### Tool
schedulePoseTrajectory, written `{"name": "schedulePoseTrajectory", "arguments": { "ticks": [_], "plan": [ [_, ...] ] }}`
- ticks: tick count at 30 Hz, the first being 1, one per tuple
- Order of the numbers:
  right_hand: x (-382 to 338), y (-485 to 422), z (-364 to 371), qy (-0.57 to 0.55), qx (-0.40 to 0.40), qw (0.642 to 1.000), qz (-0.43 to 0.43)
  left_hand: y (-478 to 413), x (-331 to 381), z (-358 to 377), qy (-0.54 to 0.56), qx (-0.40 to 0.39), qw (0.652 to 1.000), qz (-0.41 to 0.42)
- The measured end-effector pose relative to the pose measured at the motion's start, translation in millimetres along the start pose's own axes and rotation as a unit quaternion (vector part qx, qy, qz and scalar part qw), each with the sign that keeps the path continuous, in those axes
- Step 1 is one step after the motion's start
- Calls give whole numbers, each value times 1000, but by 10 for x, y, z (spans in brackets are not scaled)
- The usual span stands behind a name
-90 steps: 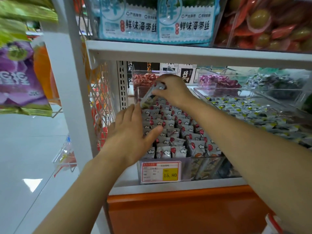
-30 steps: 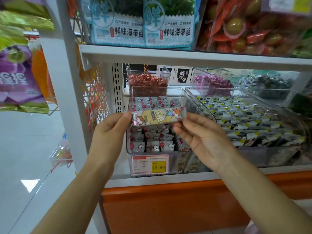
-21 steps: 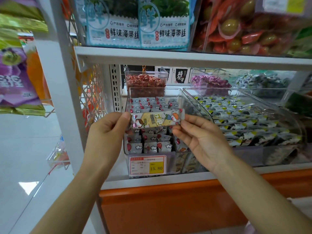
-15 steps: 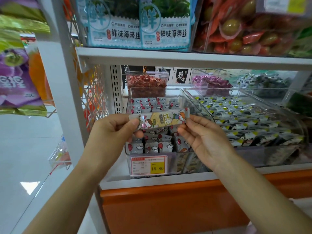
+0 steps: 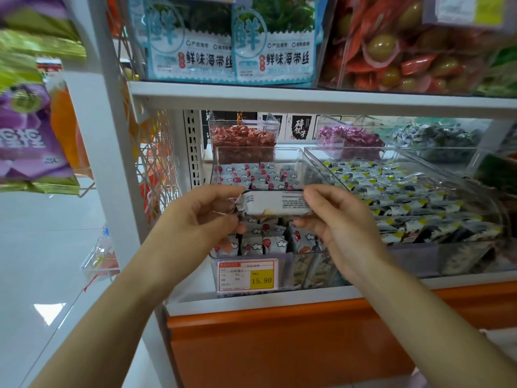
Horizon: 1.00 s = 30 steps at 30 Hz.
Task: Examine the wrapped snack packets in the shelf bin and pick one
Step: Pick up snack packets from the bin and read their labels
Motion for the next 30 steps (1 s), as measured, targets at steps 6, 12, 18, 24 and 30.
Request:
{"name": "schedulePoseTrajectory", "arguments": {
  "ticks": [6, 12, 18, 24, 30],
  "plan": [
    [-89, 2, 46, 88, -31, 994, -52, 3, 2, -30, -24, 17, 1000, 9],
    [-147, 8, 27, 138, -20, 987, -82, -10, -3, -12, -29, 9, 999, 20],
    [-204, 11, -12, 238, 23, 963, -126, -9, 4, 71, -141, 10, 988, 54],
    [-269, 62, 68, 262, -4, 949, -175, 11, 39, 95, -164, 46, 983, 71],
    [-246, 72, 114, 263, -33, 949, -173, -21, 42, 23, -152, 22, 988, 27]
  ]
}}
Point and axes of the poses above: each hand's wrist, its own y-axis away from the middle knuckle, its own z-axis out of the palm, x = y × z, the point moved 6 cm from there along -y, towards the middle knuckle, and after that the axes turned 9 degrees about y, right-handed, at the moved point
